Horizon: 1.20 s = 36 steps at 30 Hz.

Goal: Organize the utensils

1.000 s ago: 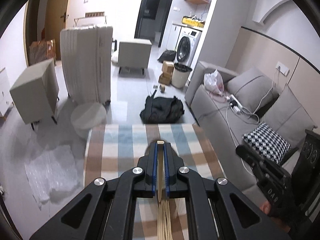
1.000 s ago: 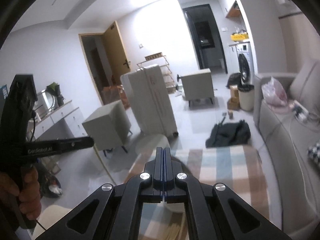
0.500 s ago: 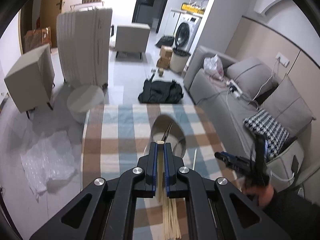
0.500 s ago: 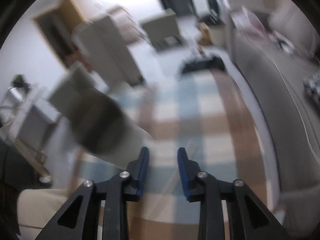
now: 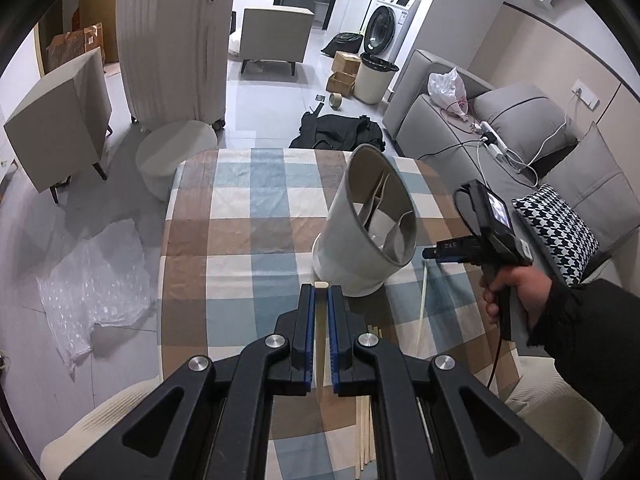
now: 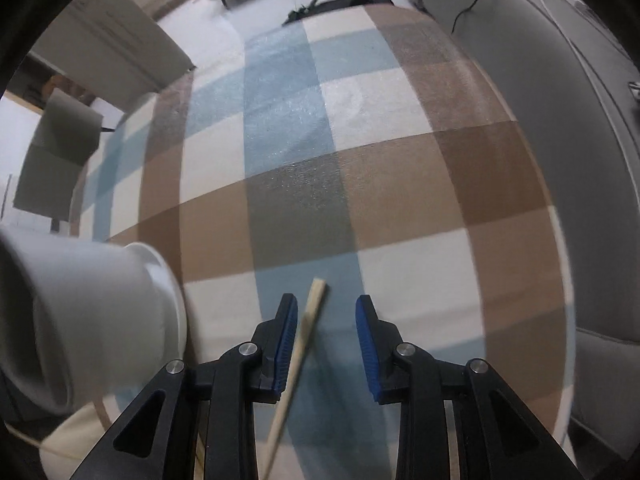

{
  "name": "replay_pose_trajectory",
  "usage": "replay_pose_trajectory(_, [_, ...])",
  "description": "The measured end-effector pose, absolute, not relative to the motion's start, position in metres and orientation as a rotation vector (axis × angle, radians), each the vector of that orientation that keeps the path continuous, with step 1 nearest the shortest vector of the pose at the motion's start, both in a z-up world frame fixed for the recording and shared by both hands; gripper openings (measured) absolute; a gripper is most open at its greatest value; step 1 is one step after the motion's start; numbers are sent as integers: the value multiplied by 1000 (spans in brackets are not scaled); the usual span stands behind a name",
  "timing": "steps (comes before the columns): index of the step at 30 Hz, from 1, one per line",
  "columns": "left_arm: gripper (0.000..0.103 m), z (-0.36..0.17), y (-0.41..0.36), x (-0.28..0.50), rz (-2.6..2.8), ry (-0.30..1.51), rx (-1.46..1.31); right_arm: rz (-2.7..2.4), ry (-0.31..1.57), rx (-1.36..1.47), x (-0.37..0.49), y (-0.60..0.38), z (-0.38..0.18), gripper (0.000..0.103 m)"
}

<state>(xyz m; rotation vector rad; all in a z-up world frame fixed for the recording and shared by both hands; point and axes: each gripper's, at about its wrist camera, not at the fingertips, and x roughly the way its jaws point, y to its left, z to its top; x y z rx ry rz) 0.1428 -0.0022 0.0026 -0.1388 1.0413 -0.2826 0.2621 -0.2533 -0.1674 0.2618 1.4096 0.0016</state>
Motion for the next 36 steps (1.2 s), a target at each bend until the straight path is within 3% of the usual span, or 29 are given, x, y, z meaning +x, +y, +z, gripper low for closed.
replay_pose_trajectory(3, [2,-1,1,144,-285,1044,-151,-34,1407,149,267,-236,-165,30])
replay_pose_trajectory(5, [2,-2,4,145,-282,1047,-160,-67,1403,39,264,-222,-166,20])
replay_pose_trajectory(6, [2,-2,5,145,-278,1048,-165,-73,1394,26,263,-220,-166,9])
replay_pose_trajectory(8, [2,-3,9,146,-276,1047,-169,-84,1368,56,258,-222,-166,6])
replay_pose_trajectory(14, [2,8,14,142,-248,1022,-170,-34,1254,154,237,-236,-146,5])
replay_pose_trajectory(26, [2,55,-4,131,-260,913,-154,201,759,352,139,-242,-23,5])
replay_pose_trajectory(36, [2,113,-12,155,-273,785,-161,333,484,370,141,-197,72,5])
